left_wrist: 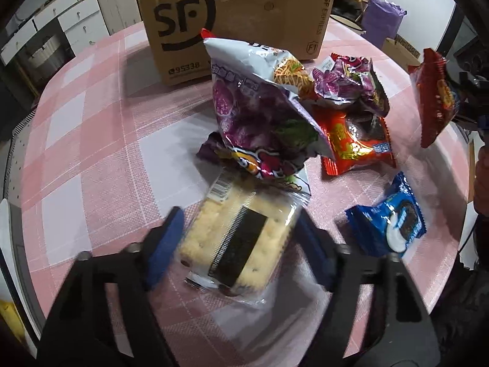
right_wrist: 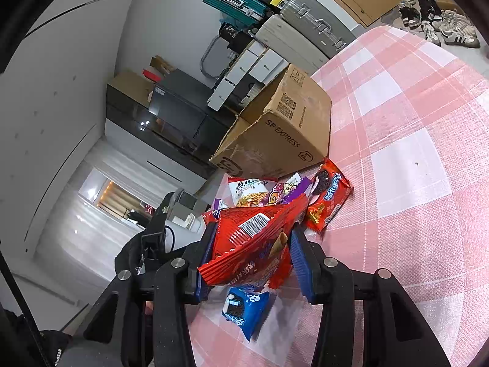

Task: Organize snacks
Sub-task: 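Grasp the cream cracker pack with the left gripper while the right holds the red bag, then carry the cracker pack and red bag up over the cardboard box with both grippers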

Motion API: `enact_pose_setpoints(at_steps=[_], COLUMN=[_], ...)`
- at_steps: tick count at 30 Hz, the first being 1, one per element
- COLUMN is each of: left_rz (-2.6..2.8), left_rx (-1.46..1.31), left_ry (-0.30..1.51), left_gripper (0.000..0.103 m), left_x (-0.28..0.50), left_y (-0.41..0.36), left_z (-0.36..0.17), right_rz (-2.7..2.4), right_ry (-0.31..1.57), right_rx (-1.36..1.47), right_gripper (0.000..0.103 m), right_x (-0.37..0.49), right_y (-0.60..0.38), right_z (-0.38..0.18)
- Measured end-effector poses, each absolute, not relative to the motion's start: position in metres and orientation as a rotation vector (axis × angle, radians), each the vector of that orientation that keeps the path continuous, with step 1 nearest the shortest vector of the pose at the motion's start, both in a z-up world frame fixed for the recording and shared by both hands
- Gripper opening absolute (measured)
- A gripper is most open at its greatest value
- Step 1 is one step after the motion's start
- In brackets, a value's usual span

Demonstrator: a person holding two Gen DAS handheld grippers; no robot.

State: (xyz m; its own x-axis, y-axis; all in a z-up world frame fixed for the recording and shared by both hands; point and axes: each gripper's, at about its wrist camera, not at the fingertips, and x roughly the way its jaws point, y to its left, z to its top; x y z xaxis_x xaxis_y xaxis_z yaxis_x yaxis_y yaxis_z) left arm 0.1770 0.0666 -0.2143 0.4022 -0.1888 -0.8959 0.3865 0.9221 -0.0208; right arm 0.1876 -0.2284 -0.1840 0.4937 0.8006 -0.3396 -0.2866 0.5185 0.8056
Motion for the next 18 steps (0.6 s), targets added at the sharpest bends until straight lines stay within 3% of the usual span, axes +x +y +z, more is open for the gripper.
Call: enact_pose_setpoints(at_steps=[18], left_rz=[-0.251], left_rx=[0.216], left_ry=[1.065], left_gripper=[0.059], left_x=[0.138], left_y=[0.077], left_z=[-0.191], right_rz=[0.757], right_ry=[0.792], right_rx=[0.736], right_gripper=[0.046], right_x=[0.190], right_y=[-0.215], right_z=[-0.180])
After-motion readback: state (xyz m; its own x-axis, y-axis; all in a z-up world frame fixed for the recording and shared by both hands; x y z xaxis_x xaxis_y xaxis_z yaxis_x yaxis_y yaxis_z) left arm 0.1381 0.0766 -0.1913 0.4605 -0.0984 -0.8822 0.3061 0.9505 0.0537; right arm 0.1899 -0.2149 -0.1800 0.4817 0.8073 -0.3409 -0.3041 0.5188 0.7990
